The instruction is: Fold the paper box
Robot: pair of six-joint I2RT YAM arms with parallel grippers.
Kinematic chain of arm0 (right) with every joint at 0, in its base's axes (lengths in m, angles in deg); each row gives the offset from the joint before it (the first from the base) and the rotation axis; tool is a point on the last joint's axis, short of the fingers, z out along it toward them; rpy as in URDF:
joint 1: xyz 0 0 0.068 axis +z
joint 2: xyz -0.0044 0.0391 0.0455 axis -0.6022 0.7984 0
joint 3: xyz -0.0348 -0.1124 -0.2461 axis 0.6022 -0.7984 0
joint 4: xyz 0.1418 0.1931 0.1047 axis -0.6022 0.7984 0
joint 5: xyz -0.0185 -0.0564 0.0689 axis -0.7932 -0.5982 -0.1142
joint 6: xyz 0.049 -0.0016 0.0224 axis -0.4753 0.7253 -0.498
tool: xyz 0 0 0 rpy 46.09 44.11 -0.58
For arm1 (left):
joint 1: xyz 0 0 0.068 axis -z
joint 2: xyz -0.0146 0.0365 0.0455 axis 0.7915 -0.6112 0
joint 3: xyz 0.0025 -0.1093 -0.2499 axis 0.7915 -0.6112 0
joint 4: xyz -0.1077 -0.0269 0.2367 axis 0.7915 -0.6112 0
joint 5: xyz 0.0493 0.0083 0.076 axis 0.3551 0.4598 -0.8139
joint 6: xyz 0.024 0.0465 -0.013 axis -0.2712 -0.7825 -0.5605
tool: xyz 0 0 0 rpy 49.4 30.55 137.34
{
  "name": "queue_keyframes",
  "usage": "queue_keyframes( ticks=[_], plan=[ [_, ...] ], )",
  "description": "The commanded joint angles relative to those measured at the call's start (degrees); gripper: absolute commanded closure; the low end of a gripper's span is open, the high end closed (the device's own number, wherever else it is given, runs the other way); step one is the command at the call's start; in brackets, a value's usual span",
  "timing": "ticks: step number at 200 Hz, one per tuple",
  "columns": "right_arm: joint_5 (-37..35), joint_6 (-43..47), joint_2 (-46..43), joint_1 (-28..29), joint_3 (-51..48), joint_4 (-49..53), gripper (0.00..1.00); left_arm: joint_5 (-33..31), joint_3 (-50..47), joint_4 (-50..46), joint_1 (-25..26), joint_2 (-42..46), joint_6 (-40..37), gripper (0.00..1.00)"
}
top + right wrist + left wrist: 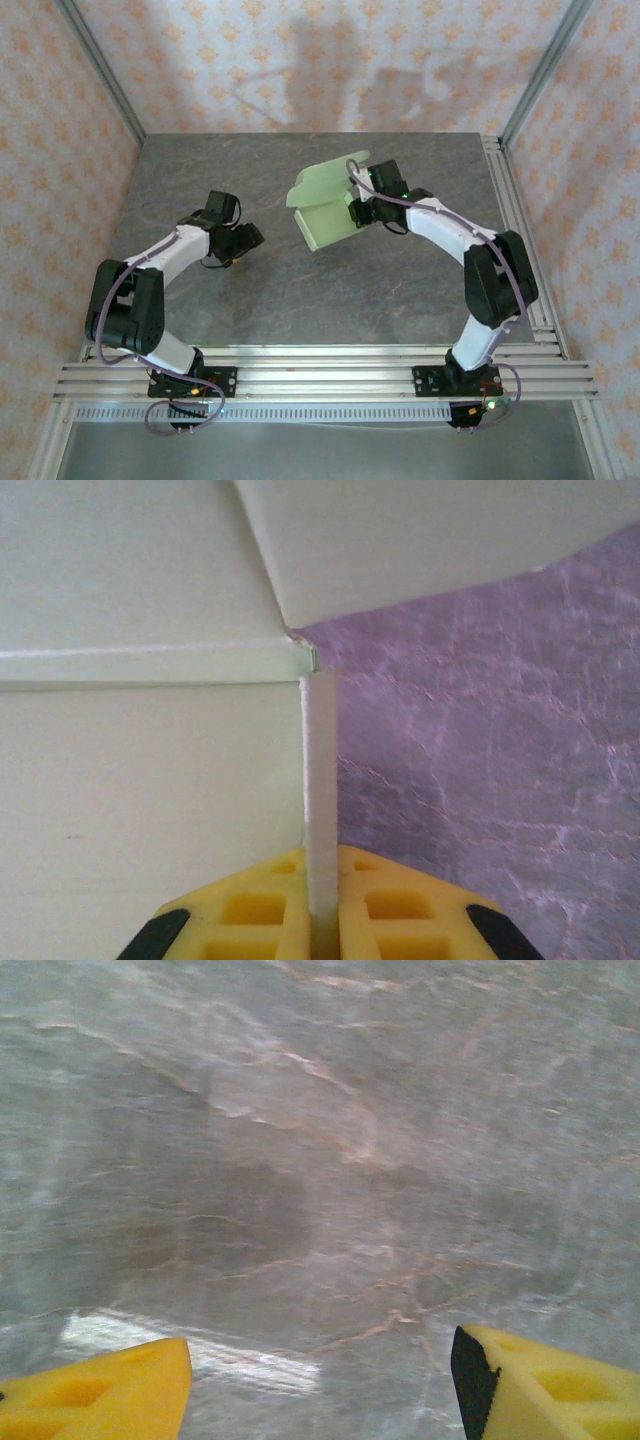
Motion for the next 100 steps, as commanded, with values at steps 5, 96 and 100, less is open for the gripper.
queue_keyframes(
  ticks=[5, 96, 100],
  plan=[
    [9.59, -5.94, -3.34, -0.36, -1.02, -4.81, 0.88, 3.86, 1.35, 7.46, 4.13, -1.71, 1.42, 0.3],
    [19.78, -16.92, -4.59, -0.14, -4.51, -13.69, 0.87, 11.85, 11.32, 20.64, 14.99, -9.89, 8.88, 0.32],
    [19.99, -17.11, -4.59, -0.18, -4.7, -13.85, 0.87, 12.05, 11.75, 20.83, 15.06, -9.9, 9.09, 0.32]
  ],
)
